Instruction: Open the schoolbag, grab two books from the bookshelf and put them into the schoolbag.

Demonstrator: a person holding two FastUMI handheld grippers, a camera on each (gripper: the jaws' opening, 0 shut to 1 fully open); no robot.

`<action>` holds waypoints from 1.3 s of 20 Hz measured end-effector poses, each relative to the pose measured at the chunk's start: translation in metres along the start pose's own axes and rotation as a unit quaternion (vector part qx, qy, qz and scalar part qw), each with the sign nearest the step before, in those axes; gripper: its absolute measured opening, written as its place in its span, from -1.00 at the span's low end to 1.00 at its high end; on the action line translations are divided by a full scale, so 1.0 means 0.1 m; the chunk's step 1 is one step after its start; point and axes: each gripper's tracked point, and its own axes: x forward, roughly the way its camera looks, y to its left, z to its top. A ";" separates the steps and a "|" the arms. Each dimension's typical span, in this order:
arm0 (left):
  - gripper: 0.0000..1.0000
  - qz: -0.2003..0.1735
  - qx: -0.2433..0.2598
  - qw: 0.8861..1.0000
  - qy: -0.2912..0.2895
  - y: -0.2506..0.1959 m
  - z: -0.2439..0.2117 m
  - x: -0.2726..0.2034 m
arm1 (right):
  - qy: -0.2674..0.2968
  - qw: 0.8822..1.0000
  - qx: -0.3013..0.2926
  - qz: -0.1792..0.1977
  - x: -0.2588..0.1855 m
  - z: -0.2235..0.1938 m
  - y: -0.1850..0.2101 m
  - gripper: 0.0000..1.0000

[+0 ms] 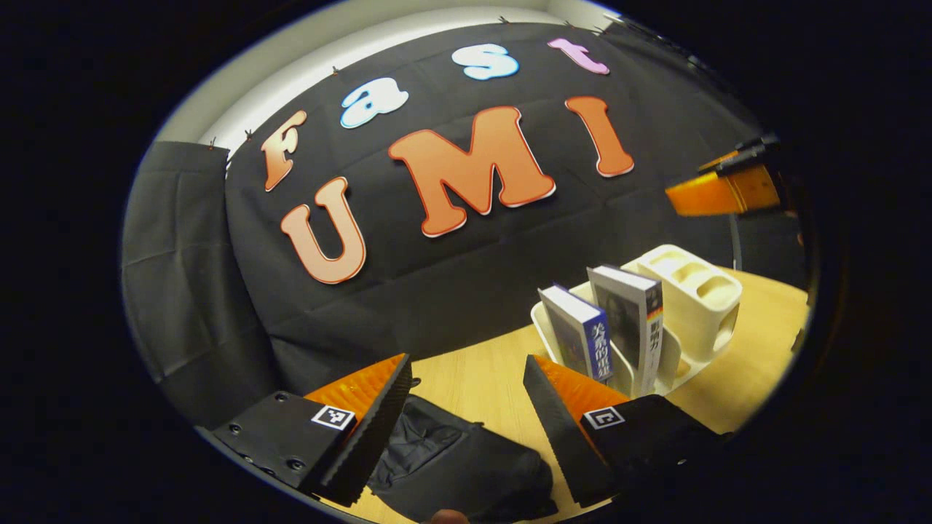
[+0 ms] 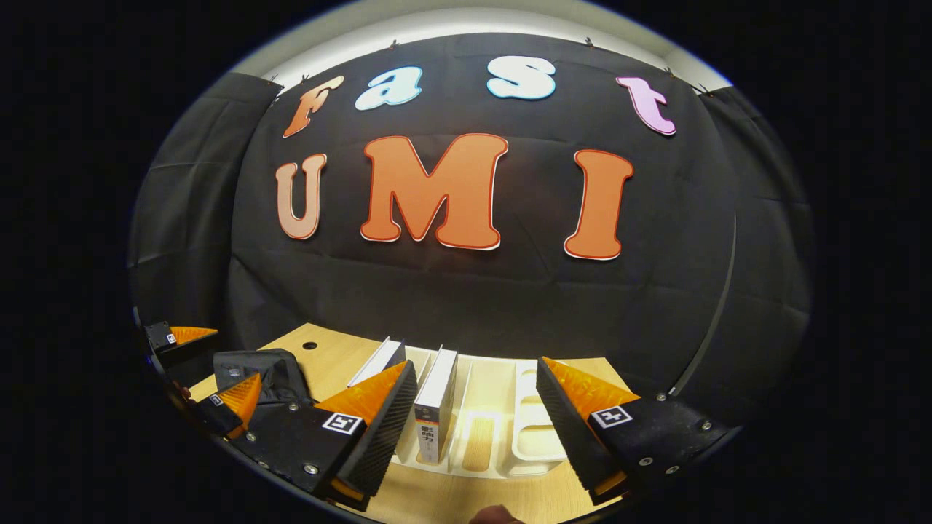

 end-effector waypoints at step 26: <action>0.94 0.014 0.239 0.953 0.183 0.28 -1.41 -0.39 | 0.022 1.000 0.003 -0.002 0.14 -0.34 -0.26 0.96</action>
